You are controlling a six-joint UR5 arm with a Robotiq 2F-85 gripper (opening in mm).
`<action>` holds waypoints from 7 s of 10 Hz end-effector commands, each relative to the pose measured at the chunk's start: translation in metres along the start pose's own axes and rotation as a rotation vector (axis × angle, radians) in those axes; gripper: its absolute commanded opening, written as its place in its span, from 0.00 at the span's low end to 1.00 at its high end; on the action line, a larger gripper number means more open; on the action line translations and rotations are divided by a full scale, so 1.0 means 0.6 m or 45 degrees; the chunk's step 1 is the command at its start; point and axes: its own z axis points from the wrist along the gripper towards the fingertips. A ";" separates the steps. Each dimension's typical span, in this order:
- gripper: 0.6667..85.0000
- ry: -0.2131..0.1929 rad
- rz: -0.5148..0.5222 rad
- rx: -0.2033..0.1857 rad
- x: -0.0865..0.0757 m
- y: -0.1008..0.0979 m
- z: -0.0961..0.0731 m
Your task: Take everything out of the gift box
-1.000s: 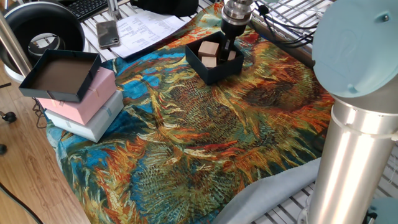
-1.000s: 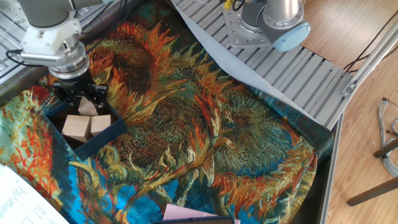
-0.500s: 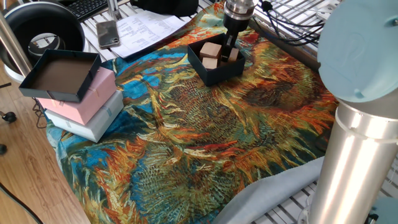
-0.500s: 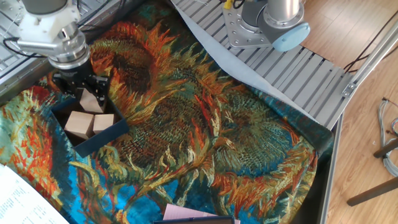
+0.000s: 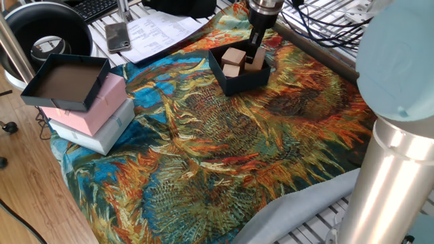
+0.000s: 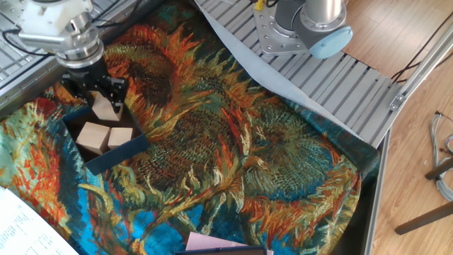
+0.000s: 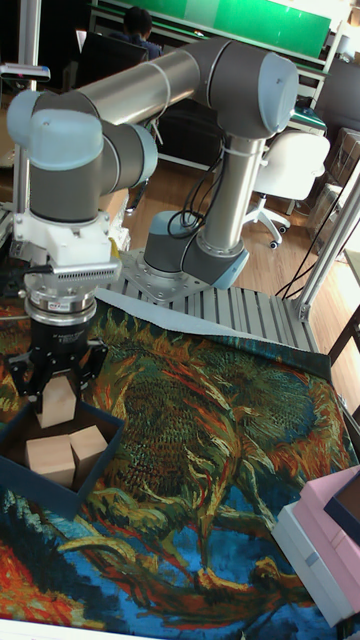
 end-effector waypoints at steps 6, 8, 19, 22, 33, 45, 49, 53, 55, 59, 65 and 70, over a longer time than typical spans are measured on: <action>0.50 0.024 0.118 -0.048 0.031 0.051 -0.055; 0.47 0.051 0.176 -0.082 0.044 0.071 -0.061; 0.49 0.037 0.291 -0.068 0.070 0.108 -0.042; 0.48 0.081 0.324 -0.086 0.085 0.125 -0.035; 0.47 -0.008 0.393 -0.080 0.064 0.123 0.068; 0.66 -0.032 0.342 -0.083 0.051 0.118 0.076; 0.68 -0.036 0.355 -0.113 0.031 0.119 0.035; 0.68 -0.027 0.295 -0.093 0.022 0.078 -0.002; 0.68 -0.016 0.236 -0.062 0.023 0.054 -0.007; 0.68 -0.062 0.108 -0.018 -0.009 0.026 0.018; 0.69 -0.068 0.014 0.035 -0.019 -0.025 0.036; 0.72 -0.101 0.005 0.034 -0.035 -0.037 0.045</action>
